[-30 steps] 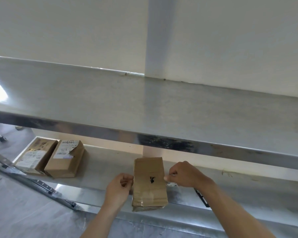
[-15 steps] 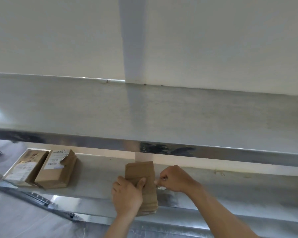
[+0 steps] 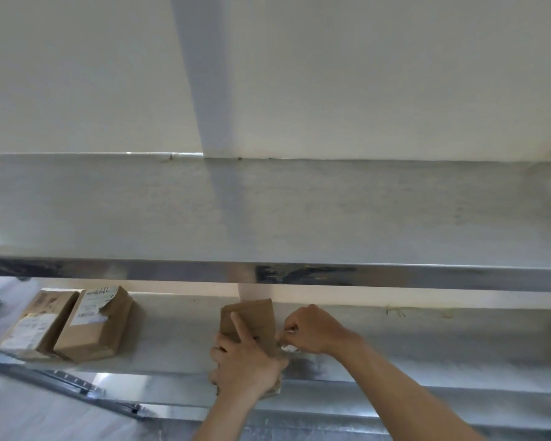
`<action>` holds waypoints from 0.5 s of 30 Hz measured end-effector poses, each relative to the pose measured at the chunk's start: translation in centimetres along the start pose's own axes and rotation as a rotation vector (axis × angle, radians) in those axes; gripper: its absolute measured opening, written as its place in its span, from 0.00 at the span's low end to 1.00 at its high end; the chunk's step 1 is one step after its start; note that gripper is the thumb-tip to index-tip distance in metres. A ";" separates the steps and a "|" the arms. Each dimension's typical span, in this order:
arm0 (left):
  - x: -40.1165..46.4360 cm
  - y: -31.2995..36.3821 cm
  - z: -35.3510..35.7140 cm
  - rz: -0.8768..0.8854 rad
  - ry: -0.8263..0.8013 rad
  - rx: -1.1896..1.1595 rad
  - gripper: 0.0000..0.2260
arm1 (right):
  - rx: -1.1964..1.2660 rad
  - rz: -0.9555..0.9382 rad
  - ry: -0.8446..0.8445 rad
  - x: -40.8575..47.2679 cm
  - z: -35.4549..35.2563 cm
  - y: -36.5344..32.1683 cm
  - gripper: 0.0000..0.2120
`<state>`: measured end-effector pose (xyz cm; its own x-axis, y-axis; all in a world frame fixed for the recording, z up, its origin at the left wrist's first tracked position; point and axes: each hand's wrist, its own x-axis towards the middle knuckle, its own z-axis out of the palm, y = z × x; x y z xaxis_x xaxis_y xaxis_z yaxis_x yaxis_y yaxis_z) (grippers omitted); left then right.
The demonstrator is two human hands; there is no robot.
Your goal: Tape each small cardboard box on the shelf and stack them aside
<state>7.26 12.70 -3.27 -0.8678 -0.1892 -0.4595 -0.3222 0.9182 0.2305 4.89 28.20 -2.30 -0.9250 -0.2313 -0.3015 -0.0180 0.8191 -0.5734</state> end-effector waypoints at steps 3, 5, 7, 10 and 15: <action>0.0 -0.1 -0.1 -0.021 0.016 -0.034 0.58 | 0.020 -0.013 -0.021 -0.1 0.2 0.4 0.21; -0.1 -0.5 -0.3 -0.008 0.026 -0.055 0.58 | 0.063 -0.008 -0.021 -0.2 0.2 0.6 0.20; -0.2 -0.9 -0.3 0.017 0.042 -0.072 0.57 | 0.098 -0.004 -0.021 -0.2 0.0 0.9 0.20; 0.2 -1.8 -0.5 0.023 0.024 -0.119 0.58 | 0.085 0.002 -0.028 -0.2 -0.3 1.7 0.20; 1.1 -3.7 -1.6 0.040 -0.024 -0.302 0.58 | 0.176 0.098 -0.007 -0.7 -0.6 3.7 0.22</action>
<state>6.88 8.54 -3.28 -0.8739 -0.1437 -0.4643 -0.3892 0.7791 0.4915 5.29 31.70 -3.74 -0.9162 -0.1595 -0.3675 0.1390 0.7336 -0.6652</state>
